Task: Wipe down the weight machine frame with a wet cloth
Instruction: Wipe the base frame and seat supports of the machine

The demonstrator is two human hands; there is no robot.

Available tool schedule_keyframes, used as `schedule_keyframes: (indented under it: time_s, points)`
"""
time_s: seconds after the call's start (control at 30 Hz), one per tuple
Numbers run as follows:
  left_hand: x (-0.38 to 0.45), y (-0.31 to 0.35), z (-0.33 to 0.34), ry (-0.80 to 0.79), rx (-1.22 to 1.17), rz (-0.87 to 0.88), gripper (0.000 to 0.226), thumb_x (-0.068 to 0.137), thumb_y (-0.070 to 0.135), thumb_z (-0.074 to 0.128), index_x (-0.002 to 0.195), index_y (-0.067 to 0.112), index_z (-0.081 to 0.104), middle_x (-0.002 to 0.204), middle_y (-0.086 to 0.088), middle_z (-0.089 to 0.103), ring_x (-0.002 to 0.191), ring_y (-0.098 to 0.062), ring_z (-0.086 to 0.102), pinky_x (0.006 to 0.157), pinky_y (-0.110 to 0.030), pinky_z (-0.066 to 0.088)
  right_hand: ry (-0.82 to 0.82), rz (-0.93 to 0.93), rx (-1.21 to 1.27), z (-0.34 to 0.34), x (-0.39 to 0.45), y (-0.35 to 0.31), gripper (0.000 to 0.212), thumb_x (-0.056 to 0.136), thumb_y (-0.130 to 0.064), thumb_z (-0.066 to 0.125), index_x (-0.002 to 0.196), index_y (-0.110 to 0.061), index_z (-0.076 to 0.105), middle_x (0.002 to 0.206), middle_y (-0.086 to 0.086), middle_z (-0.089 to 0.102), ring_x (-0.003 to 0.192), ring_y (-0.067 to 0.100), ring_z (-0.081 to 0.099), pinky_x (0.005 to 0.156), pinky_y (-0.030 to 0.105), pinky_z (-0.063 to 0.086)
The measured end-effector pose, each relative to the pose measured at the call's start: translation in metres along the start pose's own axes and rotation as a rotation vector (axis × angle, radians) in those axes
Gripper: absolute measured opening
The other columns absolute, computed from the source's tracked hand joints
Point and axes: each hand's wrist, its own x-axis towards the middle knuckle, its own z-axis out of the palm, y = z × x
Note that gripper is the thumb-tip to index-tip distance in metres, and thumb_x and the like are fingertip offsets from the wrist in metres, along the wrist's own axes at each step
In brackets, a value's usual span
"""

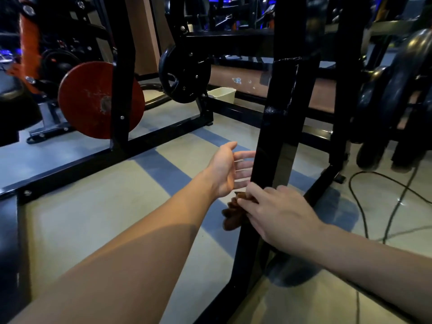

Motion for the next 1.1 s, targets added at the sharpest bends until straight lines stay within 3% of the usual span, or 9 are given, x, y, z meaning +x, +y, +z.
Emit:
schedule_keyframes:
  time_s: [0.1, 0.23, 0.3, 0.4, 0.53, 0.7, 0.83, 0.9, 1.1]
  points:
    - [0.003, -0.002, 0.001, 0.069, 0.016, 0.034, 0.056, 0.107, 0.046, 0.031, 0.088, 0.013, 0.072, 0.070, -0.007, 0.071, 0.063, -0.020, 0.062, 0.071, -0.035, 0.044, 0.164, 0.122, -0.040, -0.027, 0.022, 0.028, 0.030, 0.090, -0.032, 0.071, 0.118, -0.021, 0.070, 0.112, 0.006, 0.059, 0.065, 0.028, 0.060, 0.056, 0.032, 0.031]
    - [0.004, -0.009, -0.007, 0.181, 0.091, 0.097, 0.046, 0.104, 0.043, 0.033, 0.109, 0.016, 0.071, 0.105, -0.007, 0.078, 0.092, -0.023, 0.073, 0.094, -0.040, 0.048, 0.310, 0.254, -0.075, -0.051, 0.036, 0.051, 0.038, 0.096, -0.029, 0.065, 0.131, -0.014, 0.067, 0.125, 0.008, 0.060, 0.071, 0.030, 0.061, 0.059, 0.030, 0.032]
    - [0.006, -0.012, -0.011, 0.148, 0.104, 0.041, 0.047, 0.103, 0.045, 0.033, 0.105, 0.016, 0.070, 0.095, -0.007, 0.078, 0.086, -0.023, 0.072, 0.096, -0.039, 0.050, 0.241, 0.213, -0.087, -0.041, 0.030, 0.039, 0.038, 0.097, -0.030, 0.061, 0.131, -0.014, 0.065, 0.126, 0.008, 0.059, 0.075, 0.030, 0.063, 0.060, 0.033, 0.039]
    - [0.009, -0.015, -0.012, 0.102, 0.064, -0.034, 0.057, 0.105, 0.048, 0.030, 0.107, 0.009, 0.071, 0.093, -0.011, 0.072, 0.071, -0.021, 0.062, 0.081, -0.035, 0.051, 0.067, 0.084, -0.058, -0.009, 0.007, 0.007, 0.035, 0.090, -0.030, 0.067, 0.122, -0.016, 0.067, 0.117, 0.009, 0.059, 0.071, 0.029, 0.062, 0.058, 0.035, 0.035]
    - [0.007, -0.023, -0.013, 0.073, 0.190, -0.038, 0.054, 0.105, 0.049, 0.031, 0.102, 0.015, 0.073, 0.093, -0.004, 0.075, 0.087, -0.024, 0.069, 0.098, -0.040, 0.052, -0.144, -0.128, -0.043, 0.041, -0.037, -0.043, 0.031, 0.078, -0.023, 0.065, 0.106, -0.013, 0.071, 0.099, 0.006, 0.058, 0.058, 0.025, 0.056, 0.056, 0.036, 0.026]
    - [0.004, -0.032, -0.006, -0.012, 0.358, -0.105, 0.044, 0.105, 0.045, 0.032, 0.097, 0.015, 0.063, 0.092, -0.004, 0.069, 0.090, -0.025, 0.065, 0.099, -0.040, 0.050, -0.212, -0.166, -0.020, 0.051, -0.039, -0.054, 0.023, 0.082, -0.021, 0.054, 0.098, -0.018, 0.070, 0.093, 0.002, 0.058, 0.056, 0.024, 0.056, 0.054, 0.036, 0.032]
    - [0.000, -0.036, -0.001, -0.050, 0.472, -0.161, 0.031, 0.103, 0.036, 0.038, 0.082, 0.021, 0.055, 0.076, 0.000, 0.057, 0.062, -0.017, 0.047, 0.060, -0.029, 0.038, -0.095, -0.017, -0.039, 0.023, -0.004, -0.026, 0.021, 0.085, -0.026, 0.071, 0.105, -0.020, 0.071, 0.098, 0.005, 0.056, 0.059, 0.026, 0.059, 0.055, 0.035, 0.023]
    - [0.001, -0.038, 0.001, -0.115, 0.458, -0.162, 0.031, 0.100, 0.033, 0.046, 0.071, 0.025, 0.051, 0.068, 0.004, 0.050, 0.059, -0.014, 0.042, 0.056, -0.028, 0.032, -0.103, -0.008, -0.047, 0.023, -0.001, -0.025, 0.024, 0.084, -0.027, 0.074, 0.105, -0.017, 0.071, 0.099, 0.007, 0.054, 0.059, 0.026, 0.057, 0.057, 0.035, 0.021]
    - [0.011, -0.041, -0.007, -0.185, 0.532, -0.163, 0.024, 0.091, 0.051, 0.059, 0.090, 0.027, 0.055, 0.088, 0.002, 0.053, 0.087, -0.020, 0.053, 0.090, -0.038, 0.048, -0.389, -0.225, -0.008, 0.069, -0.036, -0.082, 0.035, 0.096, -0.015, 0.044, 0.126, -0.010, 0.063, 0.124, 0.011, 0.056, 0.080, 0.029, 0.065, 0.067, 0.038, 0.033]
